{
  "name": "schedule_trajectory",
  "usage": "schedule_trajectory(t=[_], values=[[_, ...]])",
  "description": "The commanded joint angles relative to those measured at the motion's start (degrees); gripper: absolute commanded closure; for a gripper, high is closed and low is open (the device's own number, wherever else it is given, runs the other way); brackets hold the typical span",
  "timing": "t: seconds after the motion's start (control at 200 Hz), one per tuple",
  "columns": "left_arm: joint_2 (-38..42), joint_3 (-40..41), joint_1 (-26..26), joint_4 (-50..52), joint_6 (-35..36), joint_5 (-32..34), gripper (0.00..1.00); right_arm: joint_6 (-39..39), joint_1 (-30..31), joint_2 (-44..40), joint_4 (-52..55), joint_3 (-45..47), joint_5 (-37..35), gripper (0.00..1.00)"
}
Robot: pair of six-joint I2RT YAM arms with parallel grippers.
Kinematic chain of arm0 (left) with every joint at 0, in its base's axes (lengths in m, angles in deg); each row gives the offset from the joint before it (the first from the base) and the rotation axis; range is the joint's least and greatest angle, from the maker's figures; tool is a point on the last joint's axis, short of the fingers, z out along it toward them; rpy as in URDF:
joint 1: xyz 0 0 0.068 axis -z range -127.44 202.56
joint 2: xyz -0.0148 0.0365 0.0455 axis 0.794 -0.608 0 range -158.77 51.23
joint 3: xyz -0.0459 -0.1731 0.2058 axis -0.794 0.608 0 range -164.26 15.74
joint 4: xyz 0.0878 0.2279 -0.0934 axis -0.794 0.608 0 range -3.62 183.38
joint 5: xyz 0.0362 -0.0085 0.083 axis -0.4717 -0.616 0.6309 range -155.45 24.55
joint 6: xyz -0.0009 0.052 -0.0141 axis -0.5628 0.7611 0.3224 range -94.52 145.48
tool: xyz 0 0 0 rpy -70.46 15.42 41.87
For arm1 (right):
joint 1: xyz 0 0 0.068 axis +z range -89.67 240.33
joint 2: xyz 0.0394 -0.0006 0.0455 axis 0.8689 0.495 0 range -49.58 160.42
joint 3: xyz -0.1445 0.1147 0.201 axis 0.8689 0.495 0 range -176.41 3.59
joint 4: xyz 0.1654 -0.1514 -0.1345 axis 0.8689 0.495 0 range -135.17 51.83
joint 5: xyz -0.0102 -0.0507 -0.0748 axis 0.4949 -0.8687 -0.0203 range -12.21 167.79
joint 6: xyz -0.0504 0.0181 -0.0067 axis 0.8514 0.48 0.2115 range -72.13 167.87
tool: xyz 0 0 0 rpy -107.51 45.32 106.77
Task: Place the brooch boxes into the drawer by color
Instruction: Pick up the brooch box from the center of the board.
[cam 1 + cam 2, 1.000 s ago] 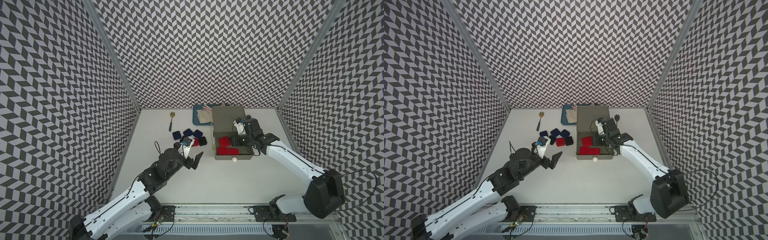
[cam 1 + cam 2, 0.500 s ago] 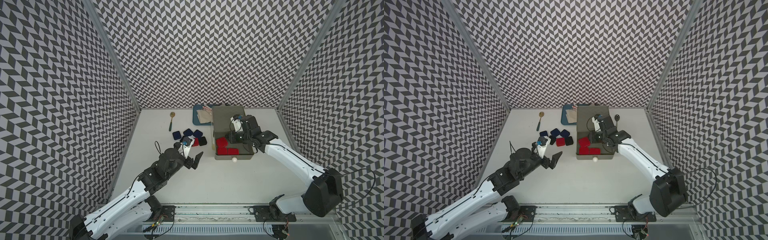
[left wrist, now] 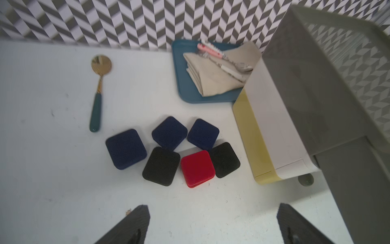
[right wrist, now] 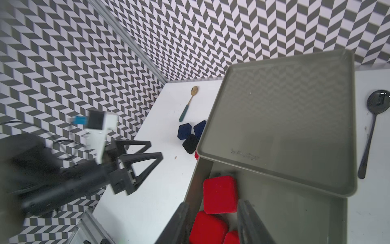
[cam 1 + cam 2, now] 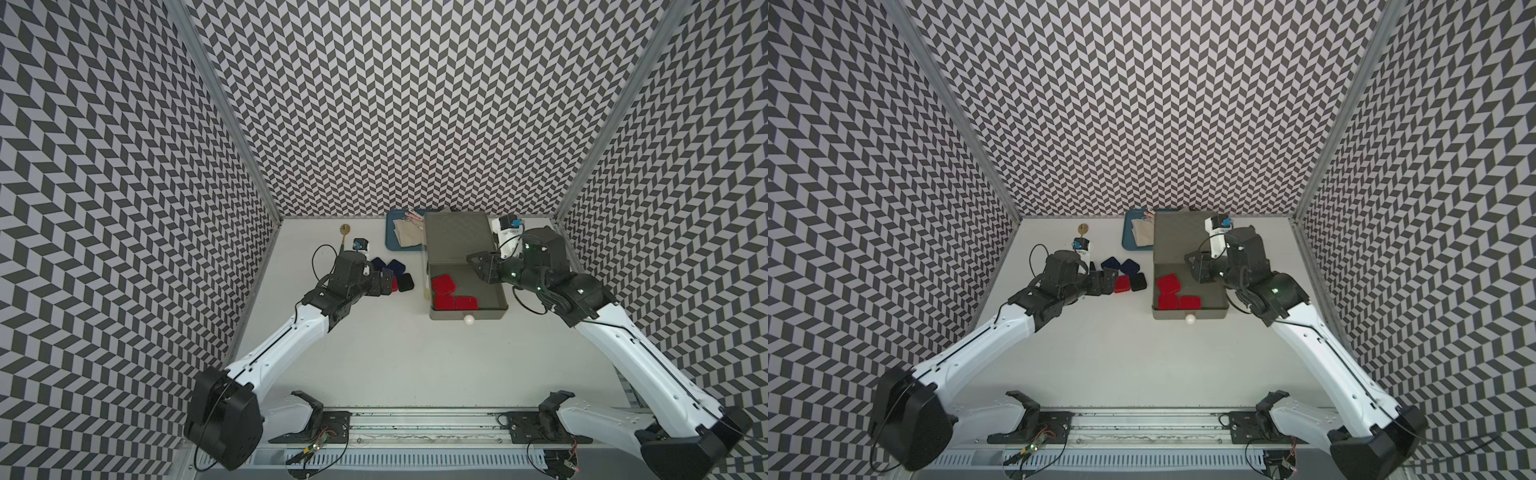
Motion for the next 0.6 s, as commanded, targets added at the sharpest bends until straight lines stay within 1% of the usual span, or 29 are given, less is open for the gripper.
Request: schedule_trajectory(t=[0.0, 0.23, 0.325, 0.596], values=[[-3.9, -3.5, 0.3, 5.1, -7.1, -5.6, 0.02, 1.2, 0.1, -1.8, 2.7, 0.7, -2.3, 0.59], [-13.0, -7.8, -0.1, 7.8, -14.2, -3.9, 0.04, 0.7, 0.0, -6.1, 3.3, 6.4, -0.9, 0.59], [-16.2, -8.7, 0.0, 6.6, -15.9, -3.3, 0.05, 0.8, 0.0, -7.0, 3.6, 7.7, -0.4, 0.59], [-23.3, -11.6, 0.0, 7.7, -16.7, 0.7, 0.07, 1.3, -0.7, -8.8, 4.4, 9.1, -1.0, 0.58]])
